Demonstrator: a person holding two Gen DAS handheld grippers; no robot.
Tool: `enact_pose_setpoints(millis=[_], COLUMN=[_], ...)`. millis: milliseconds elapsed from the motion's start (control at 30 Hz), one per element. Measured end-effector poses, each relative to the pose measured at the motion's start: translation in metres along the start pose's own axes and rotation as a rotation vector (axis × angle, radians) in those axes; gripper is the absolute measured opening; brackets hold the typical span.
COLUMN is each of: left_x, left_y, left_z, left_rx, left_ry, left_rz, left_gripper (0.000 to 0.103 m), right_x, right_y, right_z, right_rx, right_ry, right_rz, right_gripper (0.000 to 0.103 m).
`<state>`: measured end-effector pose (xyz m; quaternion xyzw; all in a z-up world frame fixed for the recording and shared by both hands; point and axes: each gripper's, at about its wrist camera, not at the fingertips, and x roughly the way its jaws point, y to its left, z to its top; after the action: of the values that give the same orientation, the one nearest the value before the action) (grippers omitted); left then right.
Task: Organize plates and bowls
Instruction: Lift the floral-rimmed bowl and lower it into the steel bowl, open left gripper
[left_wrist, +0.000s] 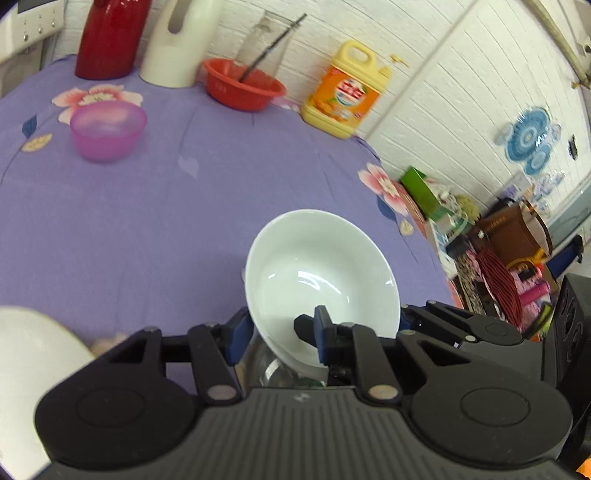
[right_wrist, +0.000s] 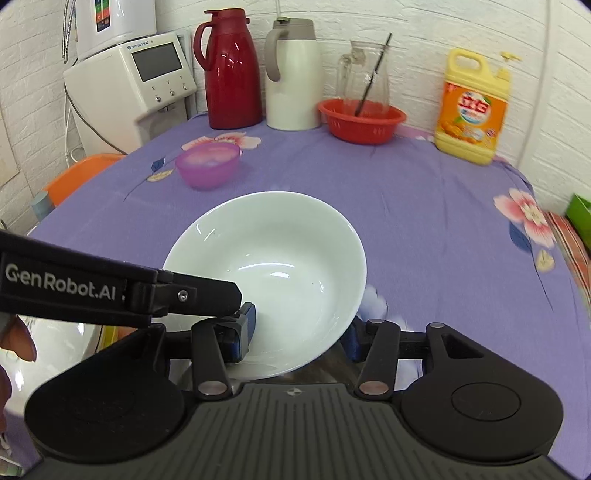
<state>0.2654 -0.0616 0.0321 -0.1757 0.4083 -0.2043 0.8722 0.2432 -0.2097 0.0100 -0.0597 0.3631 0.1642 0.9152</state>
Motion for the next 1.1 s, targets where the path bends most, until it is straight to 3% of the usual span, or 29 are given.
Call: enact_pose_setpoints(millis=[167,333,433,500,700,800,933,1100], left_x=[-0.004,0.001,0.006,0.008,0.004,-0.01,-0.029,-0.043], left_y=[-0.013,-0.013,-0.012,-0.01,-0.013,-0.013,-0.013,-0.003], left_z=[-0.032,-0.041,-0.042,-0.042,-0.039,-0.038,-0.034,-0.035], left_rx=[0.031,0.031,0.029,0.034,0.042,0.073,0.09,0.084], left_ry=[0.028,0.045,0.054,0.058,0.048,0.009,-0.048,-0.125], left_rz=[-0.011,-0.008,-0.008,-0.016,-0.038,-0.04,-0.047,-0.005], left_gripper=[0.017,0.02,0.032,0.048,0.066,0.072,0.073,0.073], right_x=[-0.017,-0.022,-0.023,-0.024,-0.034,-0.046,-0.063,-0.074], right_y=[0.004,0.002,0.001,0.0,-0.003,-0.005,-0.011,-0.008], right_z=[-0.035,-0.05,-0.052,-0.053,-0.057,-0.059,-0.063,-0.076], right_rx=[0.041,0.079,0.087,0.09,0.091,0.076,0.107,0.184], right_ry=[0.003,0.0,-0.018,-0.03,-0.101,-0.155,-0.227,-0.27], right_rz=[-0.012,0.011,0.032,0.03,0.013,-0.024,-0.066,-0.058], right_gripper=[0.087,0.093,0.101,0.103,0.103,0.103,0.103,0.103])
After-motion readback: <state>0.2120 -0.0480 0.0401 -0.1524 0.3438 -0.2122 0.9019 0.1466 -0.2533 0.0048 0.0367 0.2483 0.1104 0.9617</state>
